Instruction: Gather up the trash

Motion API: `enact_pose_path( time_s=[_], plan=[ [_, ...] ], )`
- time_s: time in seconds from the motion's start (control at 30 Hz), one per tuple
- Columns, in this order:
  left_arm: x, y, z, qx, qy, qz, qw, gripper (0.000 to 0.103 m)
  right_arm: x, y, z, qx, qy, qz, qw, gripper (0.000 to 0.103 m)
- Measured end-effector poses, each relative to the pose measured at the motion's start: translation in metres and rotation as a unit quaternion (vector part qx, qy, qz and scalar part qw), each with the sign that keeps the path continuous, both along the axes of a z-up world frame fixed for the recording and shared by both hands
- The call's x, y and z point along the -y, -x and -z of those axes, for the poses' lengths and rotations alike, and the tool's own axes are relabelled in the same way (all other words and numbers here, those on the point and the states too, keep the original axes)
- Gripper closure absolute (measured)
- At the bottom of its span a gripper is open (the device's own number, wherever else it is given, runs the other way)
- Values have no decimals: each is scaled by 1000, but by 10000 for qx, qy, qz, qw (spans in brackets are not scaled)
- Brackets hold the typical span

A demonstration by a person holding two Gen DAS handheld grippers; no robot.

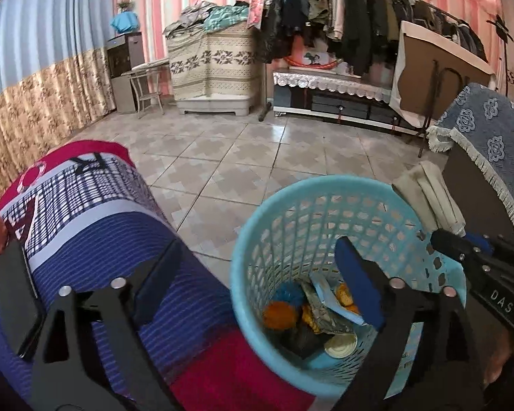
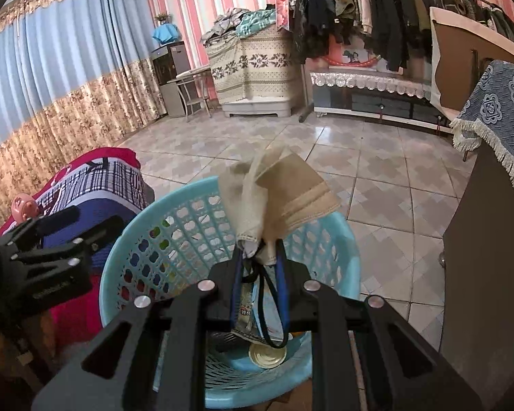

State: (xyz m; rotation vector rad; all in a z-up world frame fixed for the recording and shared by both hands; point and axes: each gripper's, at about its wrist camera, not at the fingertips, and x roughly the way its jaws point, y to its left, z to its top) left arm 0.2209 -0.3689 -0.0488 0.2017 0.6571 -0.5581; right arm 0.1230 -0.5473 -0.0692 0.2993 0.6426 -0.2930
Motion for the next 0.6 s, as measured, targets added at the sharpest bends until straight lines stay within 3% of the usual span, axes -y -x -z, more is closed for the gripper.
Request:
enact_pose_path(
  time_s=[0.23, 0.33, 0.5, 0.6],
  plan=[
    [-41, 4, -12, 58, 176, -358, 9992, 6, -10, -14, 7, -90, 39, -123, 9999, 79],
    [-60, 7, -16, -61, 188, -464, 9987, 6, -13, -20, 13, -190, 72, -135, 9997, 42],
    [-98, 19, -28, -30, 163, -776, 9968, 6, -24, -19, 8, -186, 268, -188, 9993, 17],
    [-123, 28, -36, 111, 128, -1011, 9947, 6, -29, -12, -2, -28, 396, -129, 9991, 9]
  ],
)
